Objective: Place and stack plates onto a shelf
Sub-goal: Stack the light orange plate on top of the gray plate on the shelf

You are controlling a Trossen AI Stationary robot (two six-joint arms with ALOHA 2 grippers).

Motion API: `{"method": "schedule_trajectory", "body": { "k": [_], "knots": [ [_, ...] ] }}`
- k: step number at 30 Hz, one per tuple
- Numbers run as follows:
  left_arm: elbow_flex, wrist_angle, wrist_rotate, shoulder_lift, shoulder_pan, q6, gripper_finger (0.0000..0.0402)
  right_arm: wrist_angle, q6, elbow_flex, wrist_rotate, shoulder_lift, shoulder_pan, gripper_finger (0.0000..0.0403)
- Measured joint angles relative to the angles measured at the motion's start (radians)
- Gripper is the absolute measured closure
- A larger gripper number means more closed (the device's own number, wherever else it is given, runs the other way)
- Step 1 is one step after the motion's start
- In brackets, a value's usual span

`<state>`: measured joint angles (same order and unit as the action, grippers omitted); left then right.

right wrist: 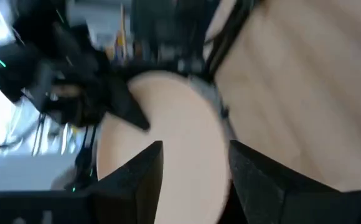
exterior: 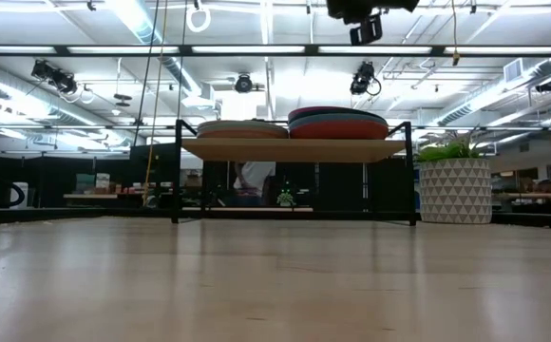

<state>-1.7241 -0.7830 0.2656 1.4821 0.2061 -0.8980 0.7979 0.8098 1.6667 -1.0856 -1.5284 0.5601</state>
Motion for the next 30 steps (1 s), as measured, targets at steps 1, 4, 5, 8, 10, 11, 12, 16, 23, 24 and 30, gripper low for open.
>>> {"method": "schedule_trajectory", "body": {
  "k": [1, 4, 5, 8, 10, 11, 12, 16, 23, 24, 30],
  "knots": [
    [0.0, -0.008, 0.013, -0.006, -0.001, 0.009, 0.0342, 0.003, -0.002, 0.019, 0.017, 0.007, 0.025, 0.0213],
    [0.0, -0.039, 0.076, -0.022, -0.013, 0.047, 0.0341, 0.005, -0.018, 0.066, 0.08, 0.039, 0.1, 0.0213],
    [-0.001, -0.051, 0.1, -0.029, -0.02, 0.058, 0.034, 0.006, -0.026, 0.081, 0.102, 0.052, 0.122, 0.0213],
    [0.0, -0.137, 0.141, -0.043, -0.06, 0.135, 0.034, 0.009, -0.058, 0.117, 0.182, 0.097, 0.172, 0.0213],
    [0.0, -0.207, 0.142, -0.052, -0.096, 0.196, 0.034, 0.011, -0.078, 0.131, 0.248, 0.13, 0.194, 0.0213],
    [0.001, -0.248, 0.145, -0.056, -0.119, 0.225, 0.034, 0.01, -0.085, 0.133, 0.283, 0.148, 0.199, 0.0213],
    [0.001, -0.26, 0.151, -0.058, -0.145, 0.25, 0.034, 0.012, -0.093, 0.133, 0.313, 0.167, 0.206, 0.0213],
    [0.001, -0.319, 0.167, -0.057, -0.254, 0.292, 0.0345, 0.04, -0.136, 0.133, 0.387, 0.227, 0.216, 0.0213],
    [0.057, -0.265, 0.158, -0.04, -0.422, 0.267, 0.0344, 0.173, -0.222, 0.133, 0.498, 0.295, 0.186, 0.0213],
    [0.076, -0.252, 0.158, -0.037, -0.44, 0.261, 0.0344, 0.192, -0.237, 0.133, 0.522, 0.301, 0.177, 0.0213],
    [0.224, -0.159, 0.193, -0.02, -0.501, 0.204, 0.0343, 0.239, -0.273, 0.132, 0.611, 0.332, 0.111, 0.0213]
  ]
}}
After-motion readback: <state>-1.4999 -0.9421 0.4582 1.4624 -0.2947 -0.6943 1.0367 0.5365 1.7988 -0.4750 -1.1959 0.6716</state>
